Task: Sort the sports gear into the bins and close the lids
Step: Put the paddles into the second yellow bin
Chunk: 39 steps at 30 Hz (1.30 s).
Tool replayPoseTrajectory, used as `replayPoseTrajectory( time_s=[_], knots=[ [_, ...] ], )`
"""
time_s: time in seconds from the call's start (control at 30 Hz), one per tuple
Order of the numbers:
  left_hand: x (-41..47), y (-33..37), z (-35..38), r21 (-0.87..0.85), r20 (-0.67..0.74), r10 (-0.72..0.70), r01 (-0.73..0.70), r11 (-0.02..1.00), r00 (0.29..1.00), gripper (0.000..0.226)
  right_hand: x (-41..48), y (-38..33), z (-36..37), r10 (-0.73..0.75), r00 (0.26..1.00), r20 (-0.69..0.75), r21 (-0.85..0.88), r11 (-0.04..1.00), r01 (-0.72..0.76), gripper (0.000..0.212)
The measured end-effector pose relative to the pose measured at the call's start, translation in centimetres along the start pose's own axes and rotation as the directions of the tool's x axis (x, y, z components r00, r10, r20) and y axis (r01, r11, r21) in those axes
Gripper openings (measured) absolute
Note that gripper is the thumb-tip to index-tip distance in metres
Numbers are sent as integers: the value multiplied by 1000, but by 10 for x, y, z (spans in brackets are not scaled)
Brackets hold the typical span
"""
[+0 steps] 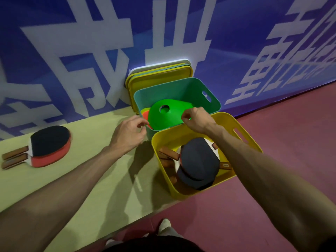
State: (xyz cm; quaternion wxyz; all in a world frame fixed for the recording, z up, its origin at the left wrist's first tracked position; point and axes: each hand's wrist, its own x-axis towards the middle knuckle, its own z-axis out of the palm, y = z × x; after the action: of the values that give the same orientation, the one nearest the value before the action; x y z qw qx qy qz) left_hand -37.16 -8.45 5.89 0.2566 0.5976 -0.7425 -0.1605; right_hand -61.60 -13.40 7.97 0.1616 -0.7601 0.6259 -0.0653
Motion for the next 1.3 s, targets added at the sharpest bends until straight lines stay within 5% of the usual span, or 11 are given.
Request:
replayPoseTrajectory(
  time_s=[0.4,0.7,1.1,1.3],
  knots=[
    [-66,-147,-115,-12,-21,-398,398,917,917,16,57,-214,62,-259,957,134,55,966,253,25],
    [-134,-269,-188,-113,-95,-675,666,738,732,53,80,-355,137,-363,843,398,115,931,347,32],
    [-149,-398,-174,-178,57,-793,788,589,606,48,148,-426,218,-301,803,514,62,947,315,37],
    [-121,-433,-161,-26,25,-768,769,639,640,51,191,-433,259,-240,834,497,43,967,252,30]
  ],
)
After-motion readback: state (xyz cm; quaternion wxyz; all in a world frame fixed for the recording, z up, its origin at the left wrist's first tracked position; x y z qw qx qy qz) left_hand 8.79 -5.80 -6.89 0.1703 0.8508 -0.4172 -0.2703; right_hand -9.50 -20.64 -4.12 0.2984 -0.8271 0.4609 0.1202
